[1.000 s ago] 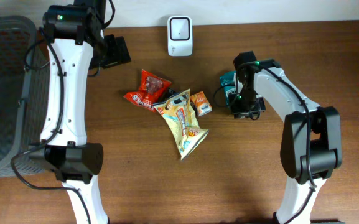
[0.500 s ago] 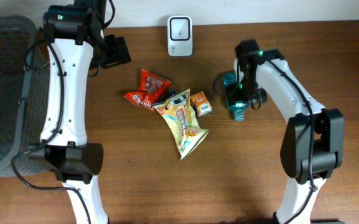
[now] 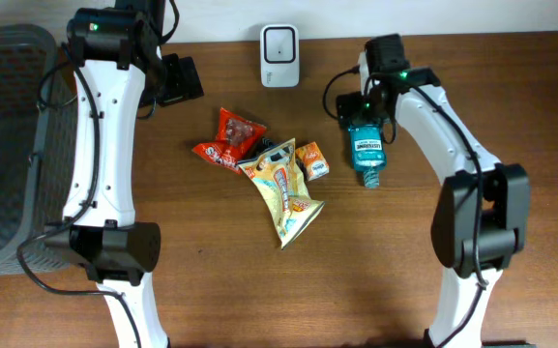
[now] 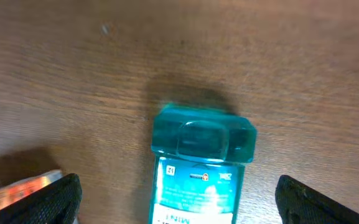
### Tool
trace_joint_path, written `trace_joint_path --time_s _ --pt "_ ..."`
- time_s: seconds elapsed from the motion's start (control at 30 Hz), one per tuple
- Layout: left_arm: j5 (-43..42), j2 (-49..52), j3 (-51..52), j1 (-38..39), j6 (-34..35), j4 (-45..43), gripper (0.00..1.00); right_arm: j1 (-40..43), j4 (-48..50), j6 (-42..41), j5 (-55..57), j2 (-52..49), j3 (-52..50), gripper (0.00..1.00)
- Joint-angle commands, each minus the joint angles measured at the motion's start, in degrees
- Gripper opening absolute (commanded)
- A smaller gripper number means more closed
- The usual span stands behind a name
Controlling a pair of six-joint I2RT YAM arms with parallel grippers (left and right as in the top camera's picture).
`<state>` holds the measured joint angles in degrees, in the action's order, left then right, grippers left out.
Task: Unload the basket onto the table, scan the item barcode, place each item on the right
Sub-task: 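Lift the Listerine bottle with the right gripper, then hold the Listerine bottle barcode over the white scanner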
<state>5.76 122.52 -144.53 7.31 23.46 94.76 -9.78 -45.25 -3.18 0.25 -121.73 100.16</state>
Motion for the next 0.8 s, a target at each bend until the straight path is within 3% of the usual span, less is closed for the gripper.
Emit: trace_joint_path --time_s 0.0,0.2,0.3,0.63,0.77 --pt "-0.44 -0.9 0.07 0.13 0.5 0.07 0.99 0.15 -1.01 -0.07 2.16 -3.82 -0.66 0.99" --pt "-0.42 -0.9 0.07 0.13 0.5 0.07 0.99 0.15 -2.51 -0.07 4.55 -6.54 -0.83 0.99" --pt "-0.42 -0.9 0.07 0.13 0.5 0.07 0.99 0.15 -3.23 -0.11 4.48 -6.6 -1.49 0.87" --pt "-0.44 -0.9 0.07 0.13 0.5 0.09 0.99 0.15 -1.42 -0.09 4.52 -6.88 -5.55 0.82" --pt "-0.42 -0.9 0.07 0.13 0.5 0.09 0.99 0.09 -1.53 -0.09 4.5 -6.88 -2.75 0.62"
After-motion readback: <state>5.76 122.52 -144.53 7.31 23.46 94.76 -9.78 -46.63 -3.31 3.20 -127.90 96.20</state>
